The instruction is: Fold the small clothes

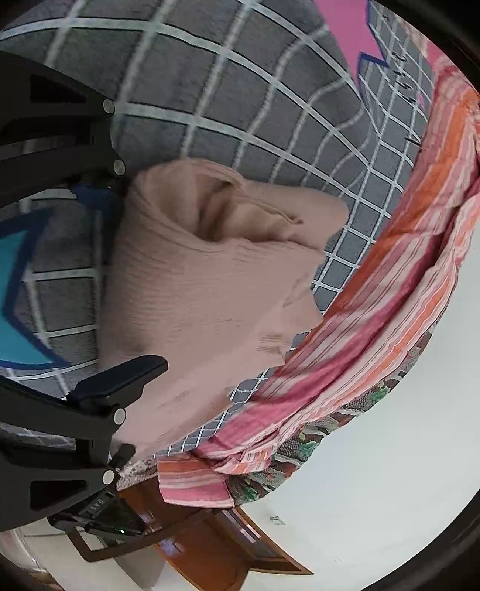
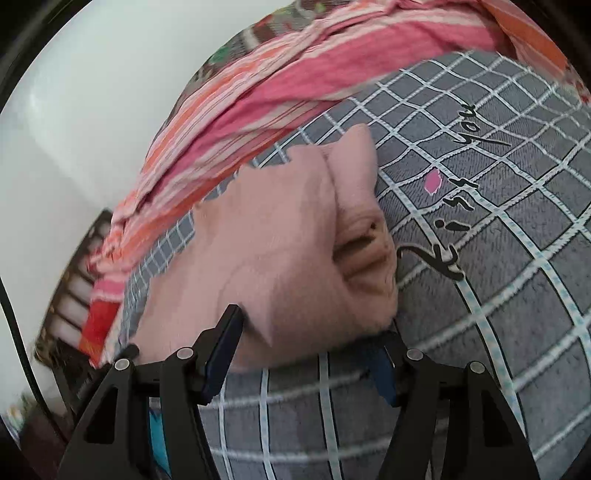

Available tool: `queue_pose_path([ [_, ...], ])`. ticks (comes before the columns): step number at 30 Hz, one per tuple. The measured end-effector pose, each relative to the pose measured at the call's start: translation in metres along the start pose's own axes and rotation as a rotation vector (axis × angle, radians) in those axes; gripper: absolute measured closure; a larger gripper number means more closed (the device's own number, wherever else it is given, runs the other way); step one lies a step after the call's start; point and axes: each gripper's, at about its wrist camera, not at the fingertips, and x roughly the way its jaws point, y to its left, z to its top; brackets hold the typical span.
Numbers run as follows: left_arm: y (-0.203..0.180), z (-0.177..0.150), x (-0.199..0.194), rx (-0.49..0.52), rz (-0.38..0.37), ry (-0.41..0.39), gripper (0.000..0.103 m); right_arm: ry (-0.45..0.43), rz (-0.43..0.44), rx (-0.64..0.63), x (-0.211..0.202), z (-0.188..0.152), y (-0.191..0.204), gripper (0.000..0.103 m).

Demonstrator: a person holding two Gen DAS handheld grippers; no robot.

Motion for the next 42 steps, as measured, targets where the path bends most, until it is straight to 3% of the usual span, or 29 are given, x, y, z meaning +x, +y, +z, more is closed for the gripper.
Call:
queue_pose_path([
  [2, -0.002, 0.003, 0.006, 0.006, 0.018, -0.004, 0.036, -0.009, -0.009, 0.026, 0.005, 0.005, -0.002, 0.040],
  [5, -0.001, 0.006, 0.010, -0.009, 0.064, -0.015, 0.049, -0.021, -0.049, 0.039, 0.013, 0.010, -0.002, 0.050],
  [6, 0.000, 0.008, 0.011, -0.015, 0.080, -0.013, 0.055, -0.020, -0.063, 0.043, 0.015, 0.011, -0.002, 0.058],
  [7, 0.001, 0.009, 0.012, -0.022, 0.090, -0.009, 0.062, -0.018, -0.079, 0.052, 0.016, 0.012, -0.002, 0.074],
  [9, 0.005, 0.011, 0.010, -0.040, 0.094, -0.013, 0.080, 0.000, -0.060, 0.077, 0.019, 0.014, -0.005, 0.088],
  [10, 0.008, 0.012, 0.010, -0.052, 0.085, -0.010, 0.089, 0.000, -0.059, 0.089, 0.020, 0.014, -0.006, 0.089],
  [12, 0.010, 0.013, 0.006, -0.068, 0.070, -0.014, 0.092, -0.006, -0.064, 0.078, 0.017, 0.013, -0.004, 0.091],
  [20, 0.002, 0.001, -0.023, -0.027, 0.057, -0.036, 0.094, -0.035, -0.050, 0.000, -0.020, -0.004, 0.017, 0.093],
  [36, -0.017, -0.072, -0.085, 0.072, 0.099, -0.021, 0.093, -0.039, -0.096, -0.123, -0.090, -0.076, 0.013, 0.093],
  [39, -0.018, -0.077, -0.086, 0.087, 0.127, 0.011, 0.090, -0.013, -0.097, -0.103, -0.092, -0.080, 0.006, 0.085],
  [42, -0.018, -0.080, -0.093, 0.110, 0.166, 0.022, 0.080, -0.013, -0.097, -0.102, -0.102, -0.083, 0.001, 0.079],
])
